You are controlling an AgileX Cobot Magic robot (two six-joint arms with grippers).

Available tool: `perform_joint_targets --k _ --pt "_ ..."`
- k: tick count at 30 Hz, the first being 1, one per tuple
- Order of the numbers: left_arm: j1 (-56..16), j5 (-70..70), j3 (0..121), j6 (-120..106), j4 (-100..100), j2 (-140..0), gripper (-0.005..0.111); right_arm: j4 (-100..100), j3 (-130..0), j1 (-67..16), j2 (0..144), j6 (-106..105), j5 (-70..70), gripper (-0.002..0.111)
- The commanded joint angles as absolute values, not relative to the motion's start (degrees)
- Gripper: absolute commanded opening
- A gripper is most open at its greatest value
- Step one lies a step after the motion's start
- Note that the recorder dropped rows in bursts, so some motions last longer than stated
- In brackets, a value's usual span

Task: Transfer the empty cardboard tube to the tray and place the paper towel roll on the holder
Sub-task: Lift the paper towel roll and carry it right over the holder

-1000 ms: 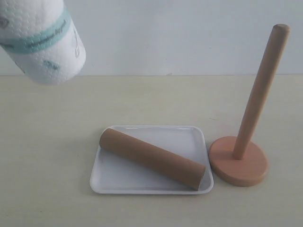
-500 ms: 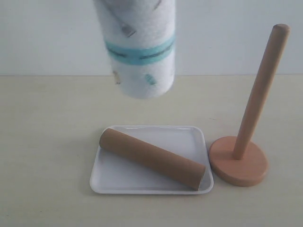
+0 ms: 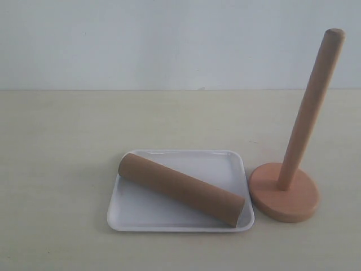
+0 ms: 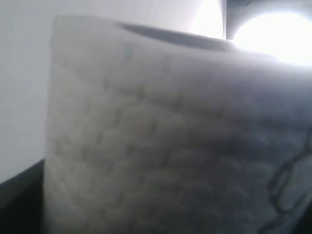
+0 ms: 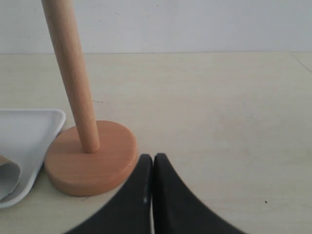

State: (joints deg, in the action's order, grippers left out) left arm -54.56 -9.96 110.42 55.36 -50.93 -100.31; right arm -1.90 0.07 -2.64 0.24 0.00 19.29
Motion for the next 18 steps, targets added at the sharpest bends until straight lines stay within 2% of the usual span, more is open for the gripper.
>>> perform_joint_targets --k 1,8,18 --pt "-56.6 -3.4 118.5 56.1 -50.9 -106.4 0.004 -2.0 0.0 -2.3 0.0 0.0 19.2 0.000" --pt "-56.6 7.9 123.7 56.1 -50.0 -110.6 0.004 -2.0 0.0 -2.3 0.0 0.0 19.2 0.000" --pt "-56.7 7.0 123.7 56.1 -44.1 -111.4 0.004 -2.0 0.0 -2.3 0.0 0.0 19.2 0.000"
